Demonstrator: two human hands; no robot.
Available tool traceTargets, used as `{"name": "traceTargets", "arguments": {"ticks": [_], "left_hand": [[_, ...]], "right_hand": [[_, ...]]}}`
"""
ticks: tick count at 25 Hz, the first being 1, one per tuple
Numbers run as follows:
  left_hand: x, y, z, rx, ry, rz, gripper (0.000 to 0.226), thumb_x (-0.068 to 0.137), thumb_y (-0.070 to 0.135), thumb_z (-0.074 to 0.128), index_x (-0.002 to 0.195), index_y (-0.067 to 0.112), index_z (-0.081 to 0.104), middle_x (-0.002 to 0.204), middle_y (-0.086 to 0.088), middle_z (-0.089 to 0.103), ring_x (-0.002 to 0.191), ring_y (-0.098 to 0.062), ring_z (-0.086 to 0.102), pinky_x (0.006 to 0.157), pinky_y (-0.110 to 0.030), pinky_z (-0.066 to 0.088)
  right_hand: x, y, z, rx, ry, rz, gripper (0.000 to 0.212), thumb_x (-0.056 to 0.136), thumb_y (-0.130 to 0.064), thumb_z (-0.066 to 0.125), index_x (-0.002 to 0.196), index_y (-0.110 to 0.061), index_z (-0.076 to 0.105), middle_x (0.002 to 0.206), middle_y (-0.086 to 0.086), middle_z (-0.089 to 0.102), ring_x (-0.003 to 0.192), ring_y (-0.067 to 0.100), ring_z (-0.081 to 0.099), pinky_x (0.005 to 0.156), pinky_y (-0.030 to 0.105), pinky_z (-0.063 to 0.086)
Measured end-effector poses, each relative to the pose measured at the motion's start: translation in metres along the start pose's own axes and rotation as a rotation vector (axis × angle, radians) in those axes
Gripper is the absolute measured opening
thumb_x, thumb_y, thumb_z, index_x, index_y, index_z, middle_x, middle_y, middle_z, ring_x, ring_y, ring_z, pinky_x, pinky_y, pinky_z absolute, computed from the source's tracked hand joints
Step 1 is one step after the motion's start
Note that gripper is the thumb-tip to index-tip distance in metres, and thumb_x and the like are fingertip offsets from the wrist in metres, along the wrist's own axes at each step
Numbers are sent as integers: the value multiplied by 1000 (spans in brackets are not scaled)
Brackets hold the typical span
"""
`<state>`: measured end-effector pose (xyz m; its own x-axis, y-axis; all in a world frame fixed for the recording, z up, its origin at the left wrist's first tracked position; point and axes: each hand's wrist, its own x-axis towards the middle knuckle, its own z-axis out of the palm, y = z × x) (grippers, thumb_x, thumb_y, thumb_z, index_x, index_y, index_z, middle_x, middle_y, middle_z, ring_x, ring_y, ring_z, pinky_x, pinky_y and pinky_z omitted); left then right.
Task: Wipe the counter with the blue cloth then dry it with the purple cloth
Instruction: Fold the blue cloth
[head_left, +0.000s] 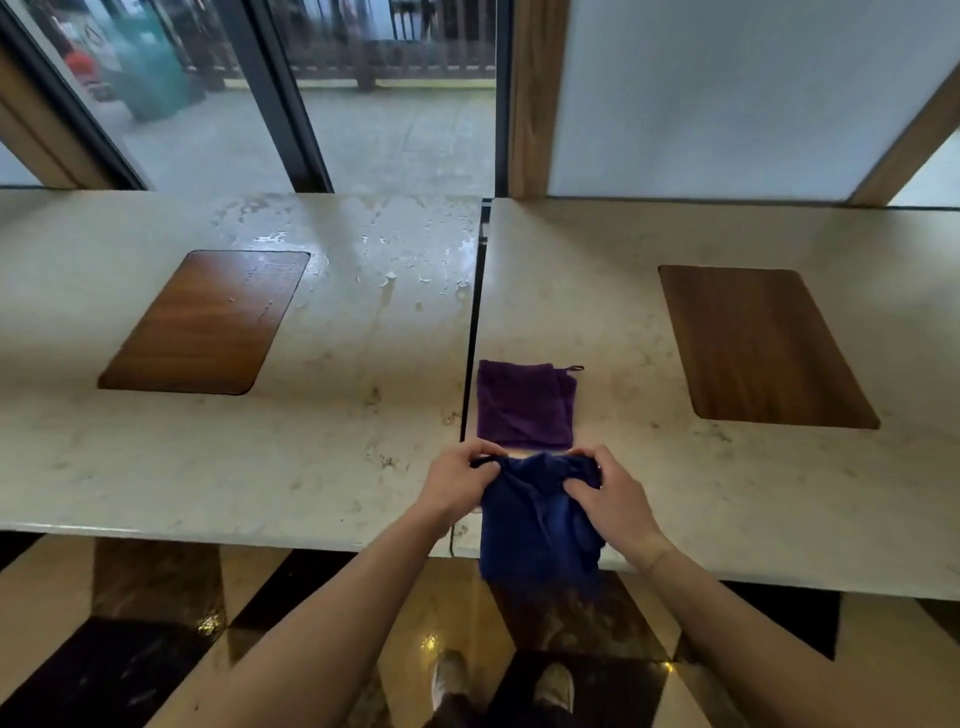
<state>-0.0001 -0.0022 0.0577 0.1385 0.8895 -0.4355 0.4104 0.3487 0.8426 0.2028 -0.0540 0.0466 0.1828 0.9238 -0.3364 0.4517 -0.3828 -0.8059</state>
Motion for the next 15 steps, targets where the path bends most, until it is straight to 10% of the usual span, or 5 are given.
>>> {"name": "traceTargets", "arguments": {"ticks": [9,15], "left_hand": [[67,-49,12,270,28,125,23,94,9,60,106,23,74,107,1,65,103,-14,61,93,-28,48],[74,-50,2,419,76,207,21,96,20,59,115,25,68,110,6,58,91,-10,61,82,-27,50]], "right_hand": [[43,33,35,-147,18,38,34,94,-22,61,125,-34,52,105,-6,67,97,20,63,80,32,48],[45,19,31,-521,43,28,49,95,-40,55,140,-38,37,129,-5,61,102,25,65,71,37,51]]}}
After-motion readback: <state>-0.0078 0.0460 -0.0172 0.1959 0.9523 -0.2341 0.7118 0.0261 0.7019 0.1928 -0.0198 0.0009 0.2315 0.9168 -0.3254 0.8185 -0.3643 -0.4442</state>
